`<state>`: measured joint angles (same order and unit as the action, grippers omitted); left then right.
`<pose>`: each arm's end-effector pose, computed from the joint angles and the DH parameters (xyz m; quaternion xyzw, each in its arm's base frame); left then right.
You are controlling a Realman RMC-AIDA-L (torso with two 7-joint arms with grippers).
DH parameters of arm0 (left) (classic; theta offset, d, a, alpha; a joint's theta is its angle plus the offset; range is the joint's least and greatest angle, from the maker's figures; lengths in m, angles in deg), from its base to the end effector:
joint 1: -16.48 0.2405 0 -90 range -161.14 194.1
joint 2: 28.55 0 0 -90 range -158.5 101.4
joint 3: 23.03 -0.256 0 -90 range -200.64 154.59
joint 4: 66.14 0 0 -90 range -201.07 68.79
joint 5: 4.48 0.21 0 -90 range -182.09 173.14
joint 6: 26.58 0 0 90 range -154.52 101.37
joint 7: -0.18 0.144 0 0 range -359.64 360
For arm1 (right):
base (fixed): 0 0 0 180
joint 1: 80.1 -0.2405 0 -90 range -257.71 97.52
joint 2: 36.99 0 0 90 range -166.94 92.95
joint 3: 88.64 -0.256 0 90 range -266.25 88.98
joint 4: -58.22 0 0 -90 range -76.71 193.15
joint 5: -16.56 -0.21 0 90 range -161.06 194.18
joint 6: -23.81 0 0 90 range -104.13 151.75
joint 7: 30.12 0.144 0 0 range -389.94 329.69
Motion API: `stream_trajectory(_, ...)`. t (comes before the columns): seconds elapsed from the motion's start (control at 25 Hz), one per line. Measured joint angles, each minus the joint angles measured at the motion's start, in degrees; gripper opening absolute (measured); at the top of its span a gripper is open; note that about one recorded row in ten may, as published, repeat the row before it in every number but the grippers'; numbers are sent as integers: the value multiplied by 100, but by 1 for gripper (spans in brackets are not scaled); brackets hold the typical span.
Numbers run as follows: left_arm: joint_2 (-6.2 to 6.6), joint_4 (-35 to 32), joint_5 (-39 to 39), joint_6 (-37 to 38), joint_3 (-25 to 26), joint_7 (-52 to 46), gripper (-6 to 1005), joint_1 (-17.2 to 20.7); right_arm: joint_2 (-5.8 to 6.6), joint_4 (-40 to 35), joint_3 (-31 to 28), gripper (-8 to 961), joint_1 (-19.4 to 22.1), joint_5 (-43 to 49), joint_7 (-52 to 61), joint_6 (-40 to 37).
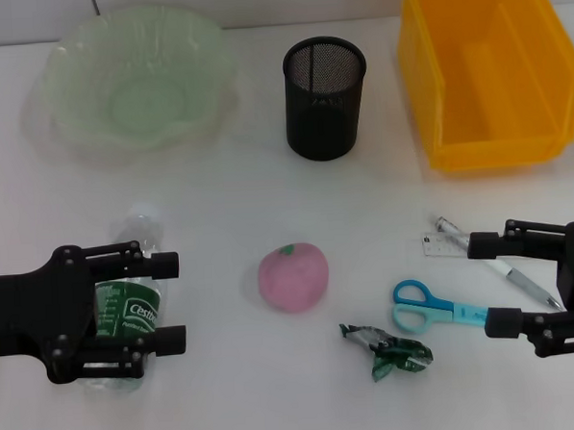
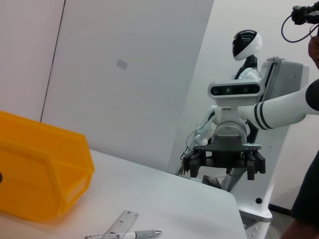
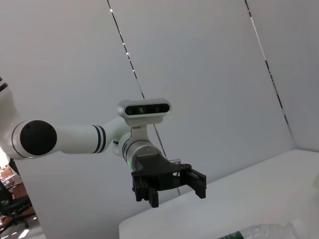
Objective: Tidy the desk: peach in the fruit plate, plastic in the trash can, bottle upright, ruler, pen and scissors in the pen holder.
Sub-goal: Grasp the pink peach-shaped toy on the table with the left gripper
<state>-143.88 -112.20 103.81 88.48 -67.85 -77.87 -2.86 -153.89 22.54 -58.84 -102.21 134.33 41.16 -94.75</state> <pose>-0.2715 0.2473 0.0458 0.9451 0.1504 0.2899 0.0046 0.2809 0.2374 0.0343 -0.9190 0.1739 0.3536 0.0076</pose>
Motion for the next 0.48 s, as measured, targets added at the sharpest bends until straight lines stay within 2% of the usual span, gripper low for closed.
stream_trajectory(0.48, 2, 0, 0, -9, 0, 0, 776, -9, 0, 0, 0, 838, -31, 0, 0, 10)
